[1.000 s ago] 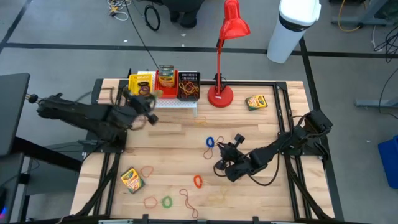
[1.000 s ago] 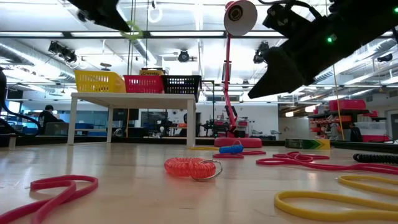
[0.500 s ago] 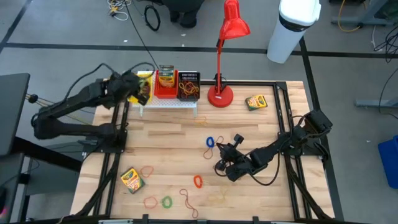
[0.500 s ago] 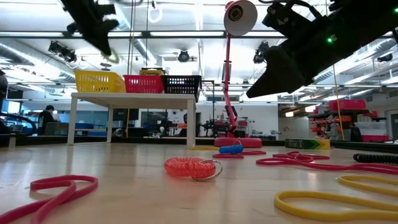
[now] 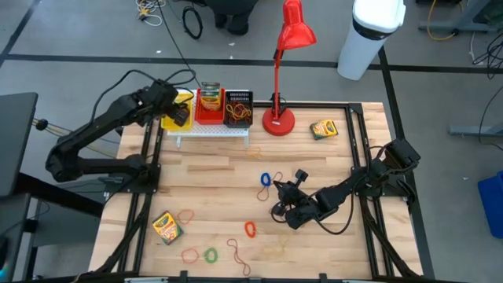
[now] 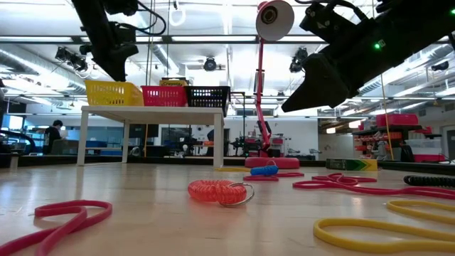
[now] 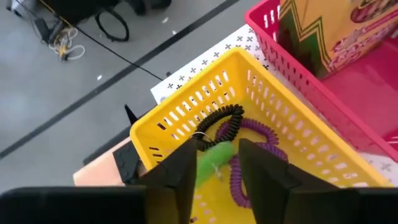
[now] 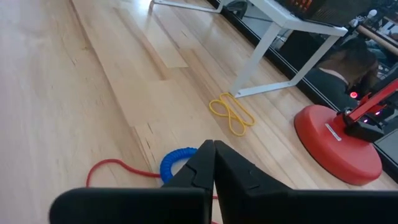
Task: Pick & Place Office Desk Supplies
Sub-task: Put the red rubber band into the black bin on the shelf
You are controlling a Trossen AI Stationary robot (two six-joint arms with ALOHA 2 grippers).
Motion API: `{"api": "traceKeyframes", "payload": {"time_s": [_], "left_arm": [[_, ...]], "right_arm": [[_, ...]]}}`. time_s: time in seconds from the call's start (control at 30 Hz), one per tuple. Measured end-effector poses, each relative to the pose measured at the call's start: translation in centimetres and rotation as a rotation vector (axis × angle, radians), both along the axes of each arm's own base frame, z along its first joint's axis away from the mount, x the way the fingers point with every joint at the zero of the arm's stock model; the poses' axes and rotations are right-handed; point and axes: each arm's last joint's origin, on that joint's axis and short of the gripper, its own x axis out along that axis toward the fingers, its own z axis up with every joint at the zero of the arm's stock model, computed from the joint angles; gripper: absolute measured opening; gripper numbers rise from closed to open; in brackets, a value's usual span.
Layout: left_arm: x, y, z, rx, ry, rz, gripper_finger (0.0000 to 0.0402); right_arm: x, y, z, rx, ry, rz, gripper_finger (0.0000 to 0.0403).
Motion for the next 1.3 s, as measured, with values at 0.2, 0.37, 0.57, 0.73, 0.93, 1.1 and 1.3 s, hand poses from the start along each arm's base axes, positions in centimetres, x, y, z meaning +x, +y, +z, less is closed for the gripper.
{"api": "traceKeyframes", "payload": {"time_s": [0.2,0.37,0.57,0.73,0.93,1.1,1.3], "left_arm": [[-0.8,-1.2,0.8,0.031,-0.019,-0.051,0.0158],[-0.2,-4.0,1.2,0.034,-0.196,-0.259,0.0118],[2.4,-7.3,-2.3,0.144,-0.376,-0.587,0.0042],[4.0,-9.6,-6.1,0.194,-0.553,-0.857,0.0006],[4.2,-11.5,-10.3,0.263,-0.796,-1.06,0.0016],[3.5,-12.3,-12.9,0.247,-0.905,-1.134,0.0019],[3.1,-12.3,-14.7,0.203,-0.861,-1.118,0.0018]], "right_arm": [[0.1,-0.3,0.0,0.039,-0.046,-0.041,0.0023],[0.3,-0.4,0.1,0.044,-0.071,-0.061,0.0012],[0.1,-0.9,-0.3,0.042,-0.13,-0.097,0.0008],[-0.3,-2.3,-2.0,0.177,-0.172,-0.009,0.0004],[-0.7,-4.0,-1.7,0.306,-0.178,0.139,0.0008],[-1.3,-6.2,-0.6,0.456,-0.033,0.166,0.0014],[-1.5,-6.2,-0.4,0.578,0.24,0.121,0.0095]]}}
